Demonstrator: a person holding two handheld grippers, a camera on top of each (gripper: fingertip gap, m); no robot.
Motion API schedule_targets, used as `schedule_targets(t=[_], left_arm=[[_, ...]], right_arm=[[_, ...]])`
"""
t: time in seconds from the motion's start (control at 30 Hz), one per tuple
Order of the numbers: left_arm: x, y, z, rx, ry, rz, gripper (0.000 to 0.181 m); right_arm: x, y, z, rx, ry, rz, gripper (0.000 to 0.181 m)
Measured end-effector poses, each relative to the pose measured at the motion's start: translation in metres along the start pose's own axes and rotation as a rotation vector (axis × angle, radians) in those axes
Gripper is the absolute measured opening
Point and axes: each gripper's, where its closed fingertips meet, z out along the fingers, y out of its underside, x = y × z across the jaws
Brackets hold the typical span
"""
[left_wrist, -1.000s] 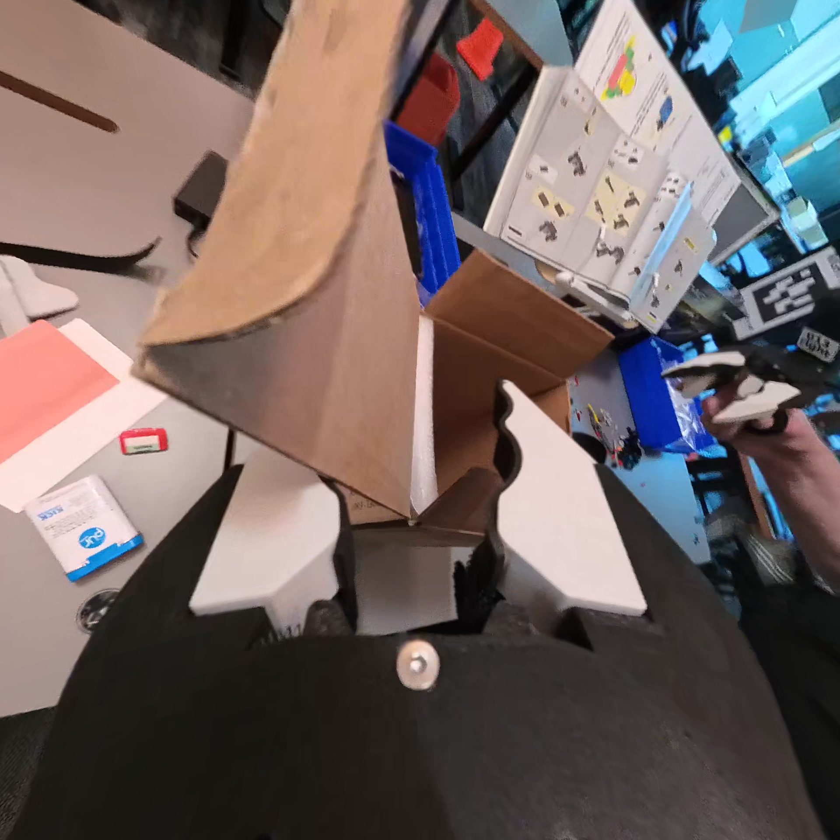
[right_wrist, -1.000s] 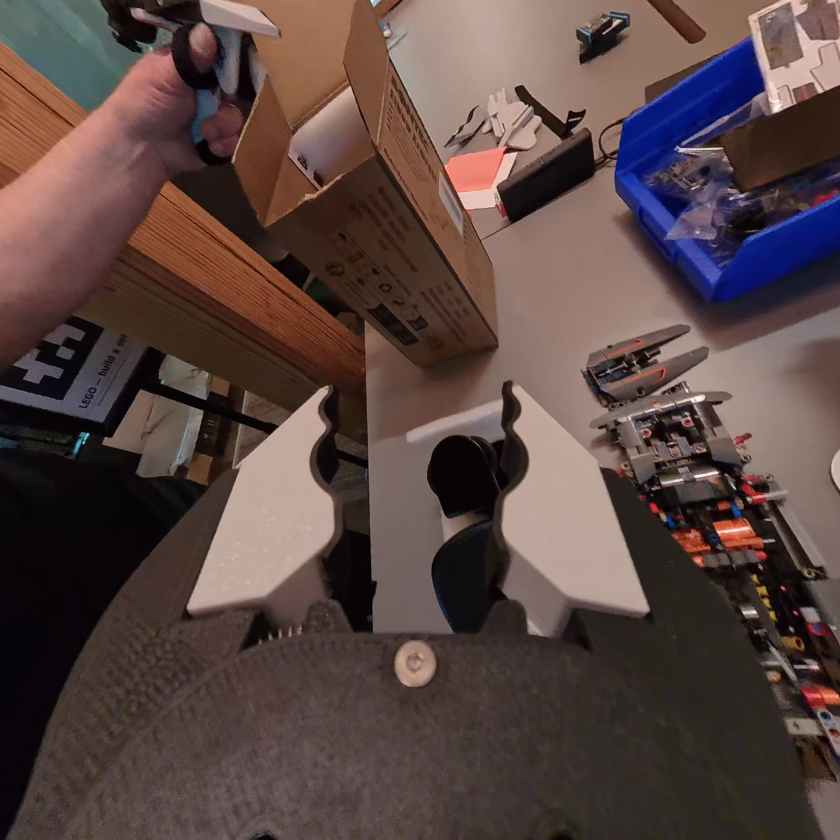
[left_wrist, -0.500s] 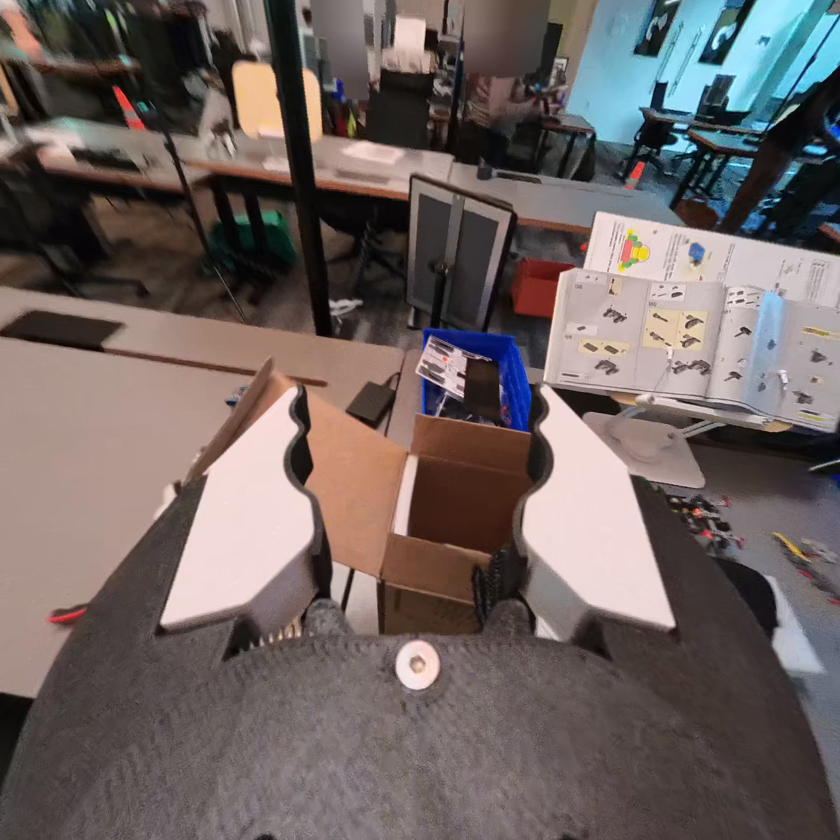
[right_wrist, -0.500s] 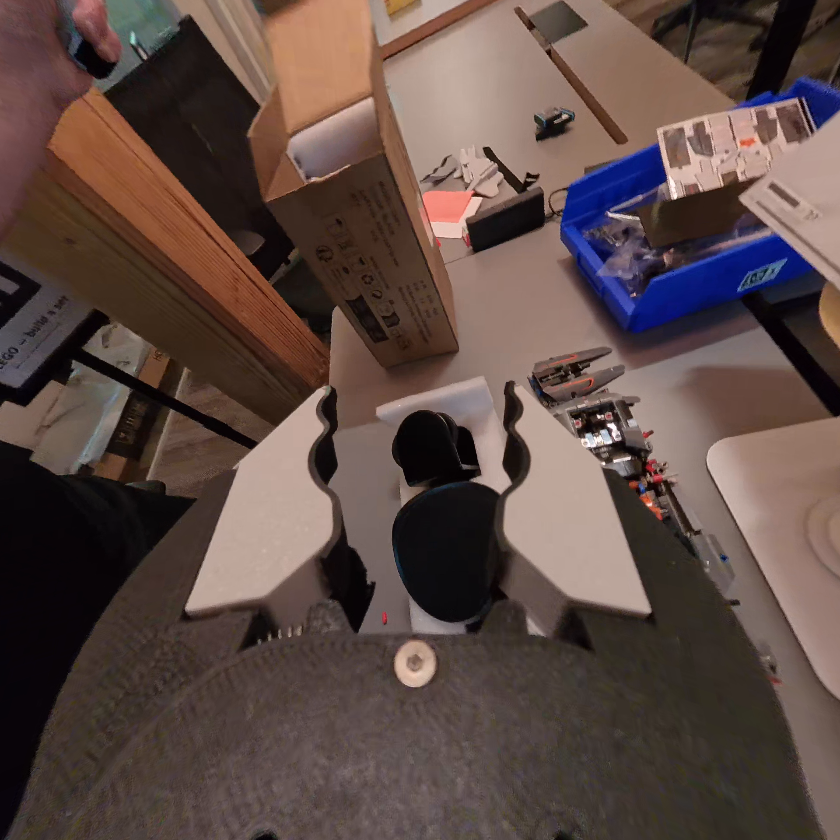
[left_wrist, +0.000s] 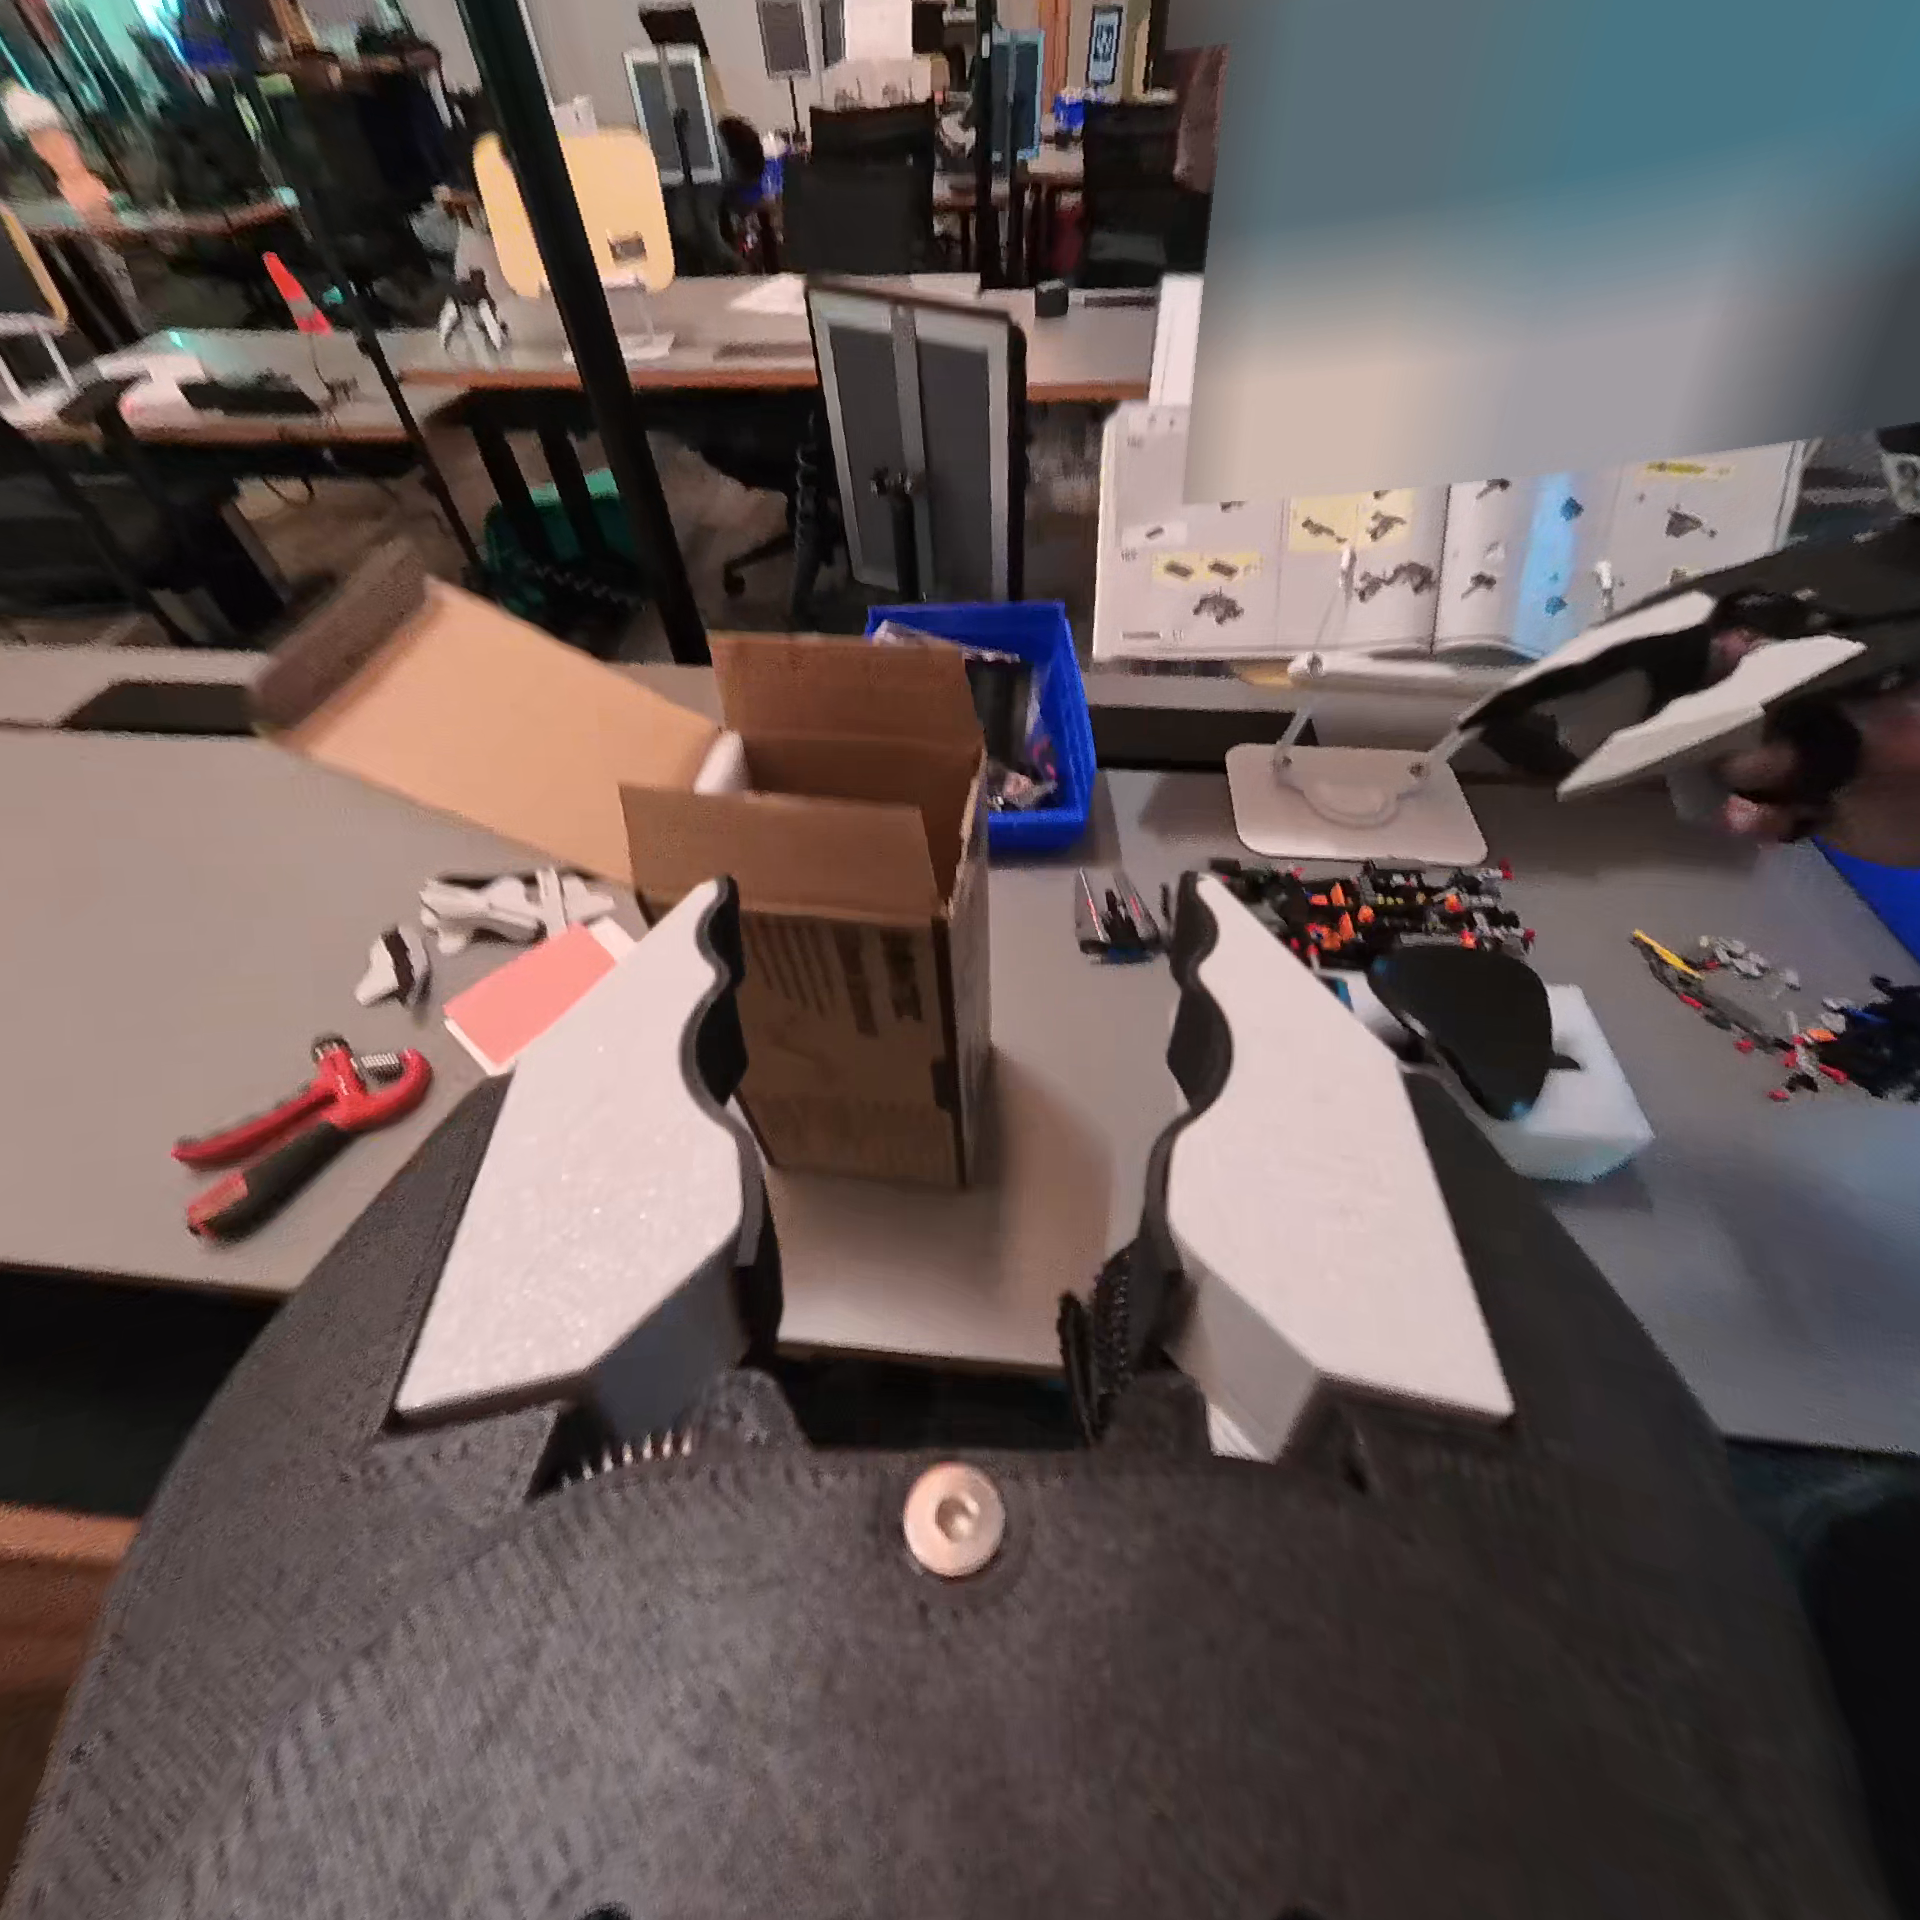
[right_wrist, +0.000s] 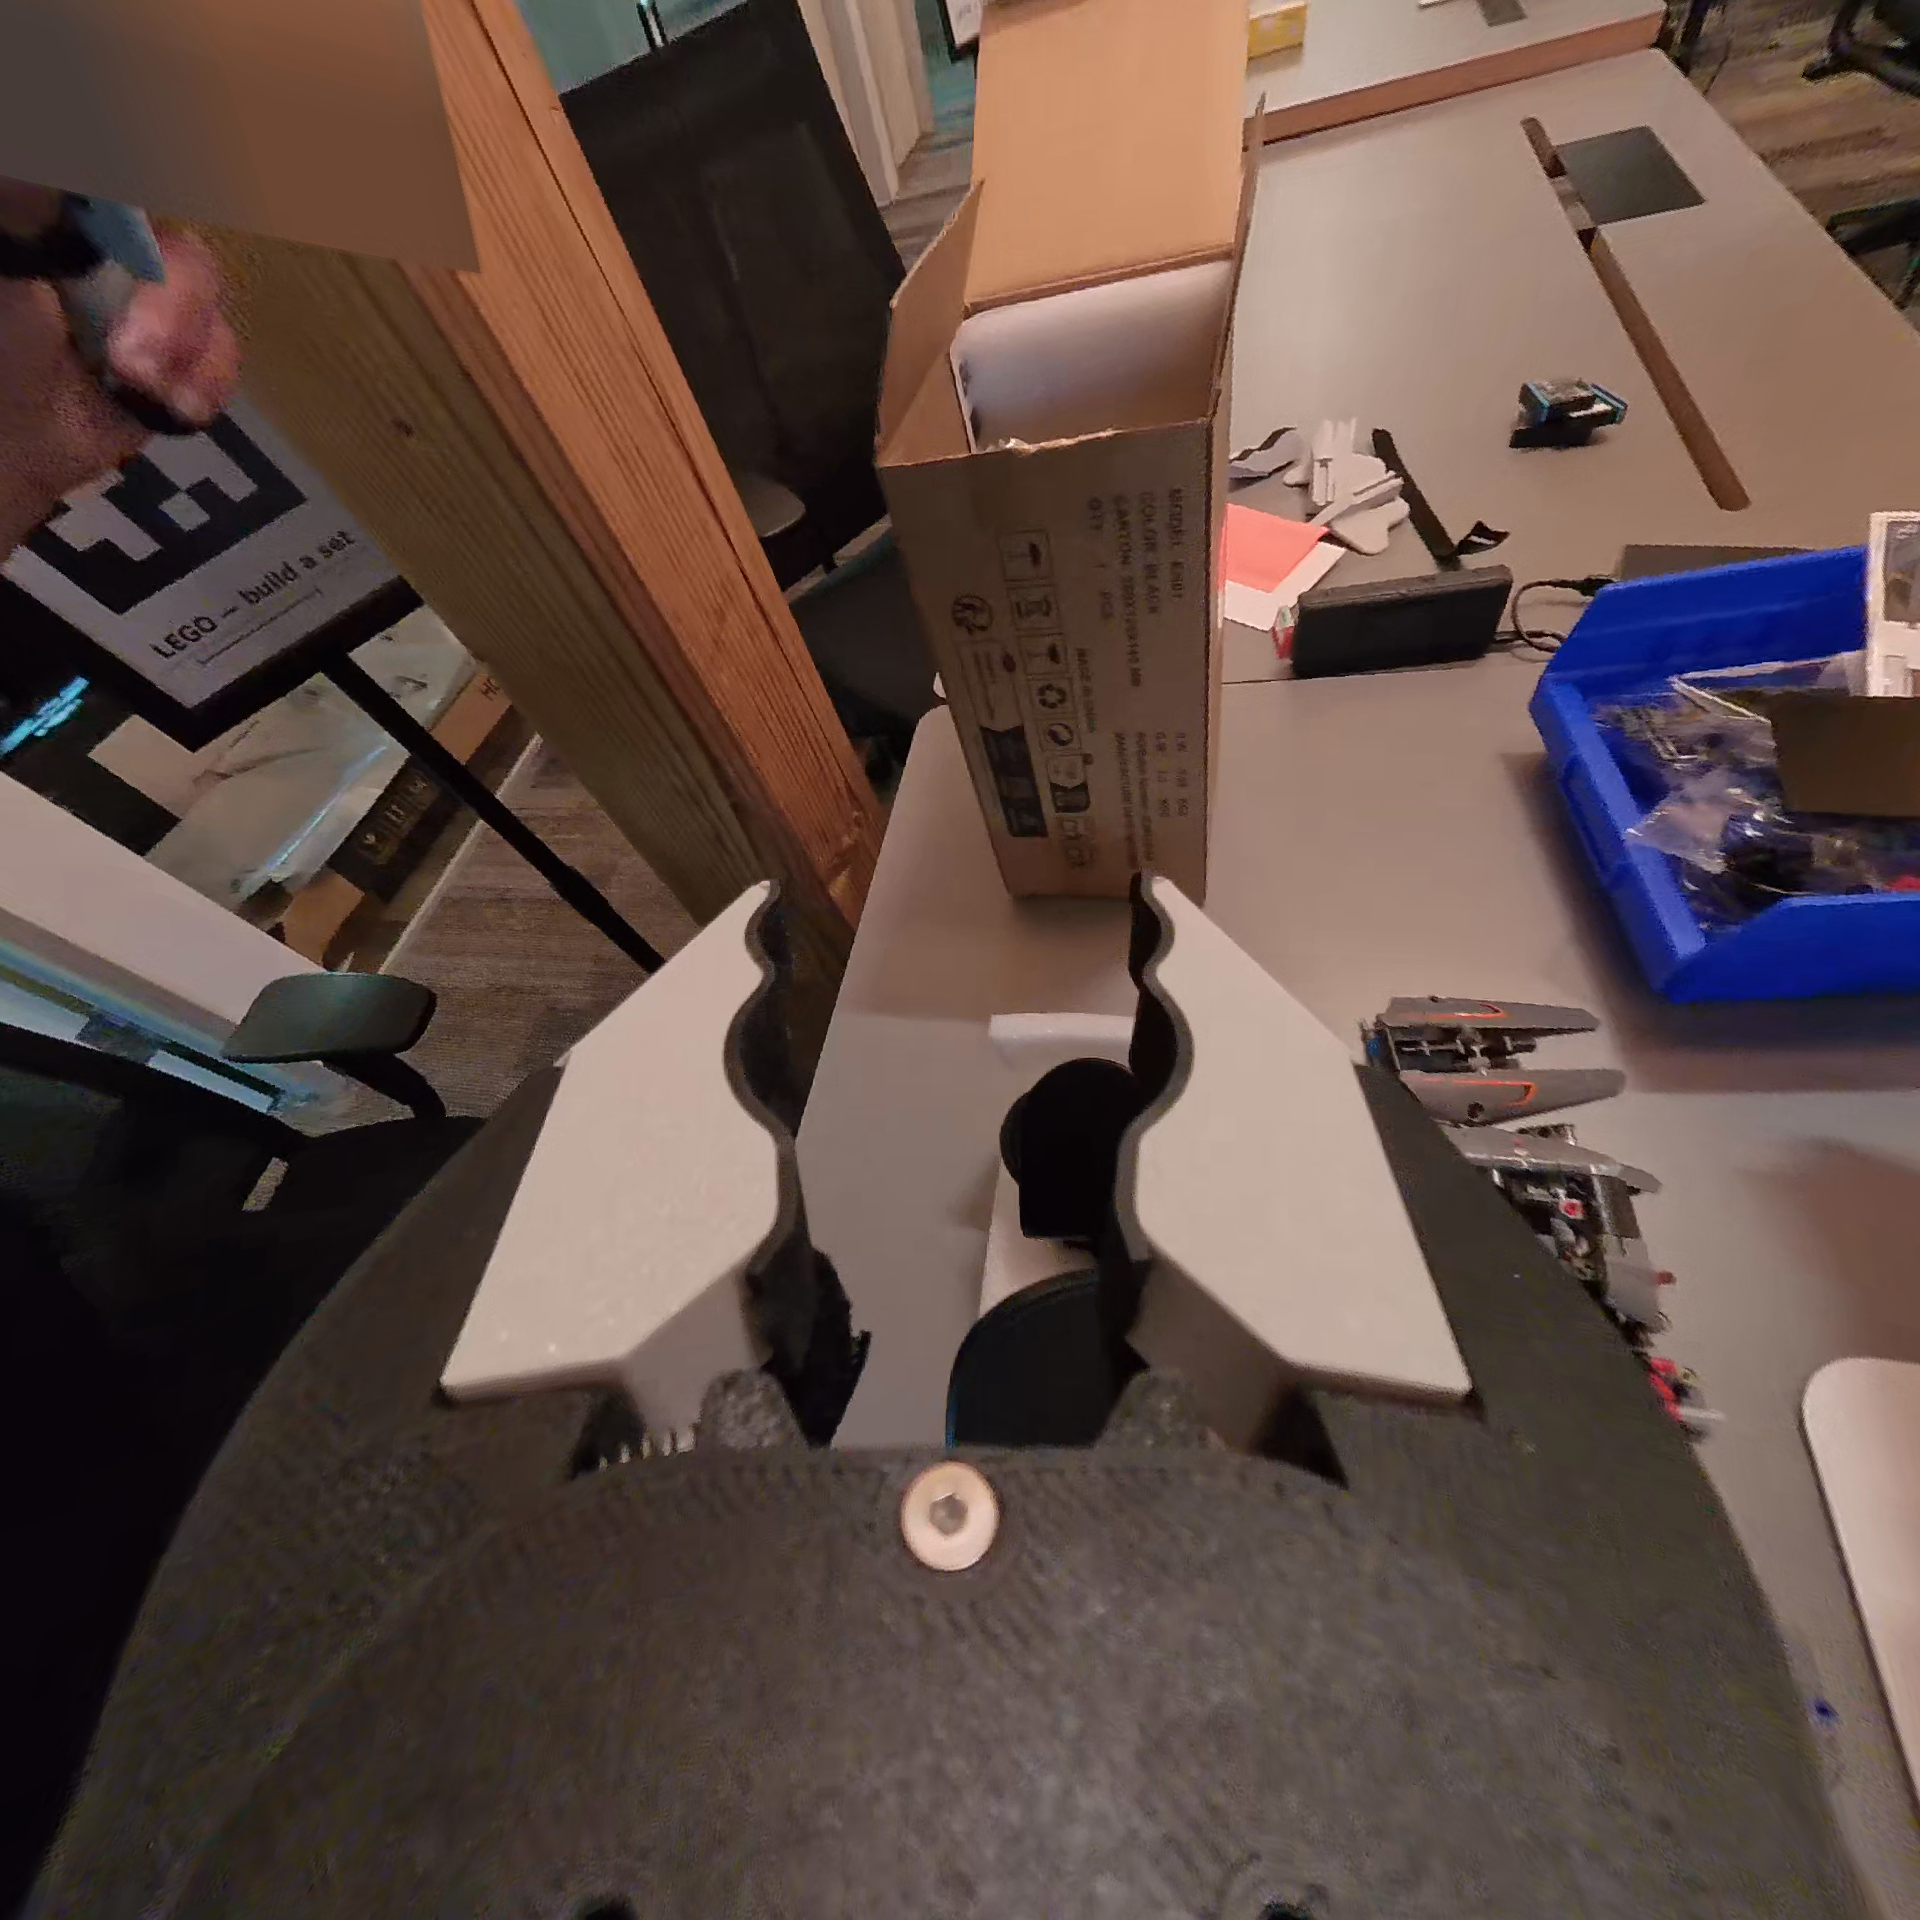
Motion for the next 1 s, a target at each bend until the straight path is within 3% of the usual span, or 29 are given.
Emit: schedule_targets(t=[0.1,0.23,0.47,0.6,0.77,0.9,1.0], left_arm=[[0.015,0.025,0.0,-0.03,0.047,-0.019,0.084],[0.037,0.039,0.026,-0.075,0.15,0.029,0.083],[0.102,0.022,0.101,-0.09,0.441,0.16,0.082],[0.156,0.036,0.147,-0.097,0.644,0.233,0.083],[0.224,0.078,0.193,-0.096,0.84,0.308,0.081],[0.266,0.107,0.208,-0.047,0.932,0.389,0.079],[0.28,0.127,0.211,0.0,0.942,0.453,0.076]], right_arm=[[-0.002,0.007,0.004,0.032,0.003,-0.012,0.064],[0.008,0.022,-0.013,0.09,0.08,0.019,0.065],[0.036,0.052,-0.092,0.285,0.317,0.081,0.065],[0.043,0.103,-0.134,0.368,0.46,0.108,0.065],[0.046,0.183,-0.152,0.404,0.582,0.147,0.065],[0.039,0.223,-0.158,0.443,0.645,0.129,0.064],[0.03,0.241,-0.155,0.431,0.681,0.088,0.065]])
